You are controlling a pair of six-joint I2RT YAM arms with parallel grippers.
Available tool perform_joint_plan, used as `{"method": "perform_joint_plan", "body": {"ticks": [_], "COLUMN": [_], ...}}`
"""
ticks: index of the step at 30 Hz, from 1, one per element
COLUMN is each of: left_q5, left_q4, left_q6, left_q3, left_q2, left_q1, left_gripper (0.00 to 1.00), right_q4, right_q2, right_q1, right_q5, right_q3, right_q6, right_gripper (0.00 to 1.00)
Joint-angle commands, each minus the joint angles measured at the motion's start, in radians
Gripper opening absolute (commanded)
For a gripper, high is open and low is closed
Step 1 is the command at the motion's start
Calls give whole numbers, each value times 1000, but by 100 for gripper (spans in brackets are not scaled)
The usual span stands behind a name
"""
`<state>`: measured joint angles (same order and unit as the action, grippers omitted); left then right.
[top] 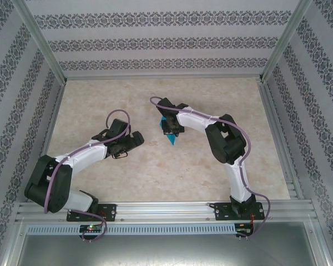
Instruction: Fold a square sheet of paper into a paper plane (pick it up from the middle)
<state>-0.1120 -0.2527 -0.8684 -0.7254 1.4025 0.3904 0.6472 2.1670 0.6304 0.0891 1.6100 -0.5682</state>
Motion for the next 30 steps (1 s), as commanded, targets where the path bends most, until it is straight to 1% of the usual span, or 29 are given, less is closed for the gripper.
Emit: {"method": "perform_joint_plan", "body": {"ticks": [1,6,11,14,16,17,19,21,23,24,28,30], "left_q5": [1,37,134,196,247,270,300,327,358,375,464,511], "left_q4": [-35,-66,-131,-144,-153,-153,-124,-66,-17,-2,7,7], "left_q6": [29,61,116,164,200,224,286,339,368,377,414,437], "left_q3": [-35,-86,-200,-266,-300,-313,-313,-279,-233,-212,-124,-73], "left_q2": [7,8,4,-9,-16,-22,-38,-81,-124,-142,-206,-242], "left_q1": [-11,-14,-48,-80,-101,-113,-138,-173,-211,-231,-287,-292], "left_gripper": [100,100,100,100,100,100,100,100,100,100,100,100], "right_q4": [30,48,49,45,23,10,-23,-69,-125,-159,-299,-361], "right_q2": [23,-14,-159,-258,-326,-366,-447,-540,-629,-675,-826,-872], "right_q1": [-5,-3,1,-2,-10,-15,-24,-29,-44,-58,-149,-212], "right_q5": [-9,3,33,61,79,102,183,333,452,497,609,639], "right_q3": [20,28,15,-2,-31,-53,-106,-184,-268,-326,-523,-619], "right_q6": [-1,-17,-45,-57,-59,-58,-27,36,95,130,242,277], "right_gripper": [16,19,27,36,45,51,64,79,93,98,98,98]}}
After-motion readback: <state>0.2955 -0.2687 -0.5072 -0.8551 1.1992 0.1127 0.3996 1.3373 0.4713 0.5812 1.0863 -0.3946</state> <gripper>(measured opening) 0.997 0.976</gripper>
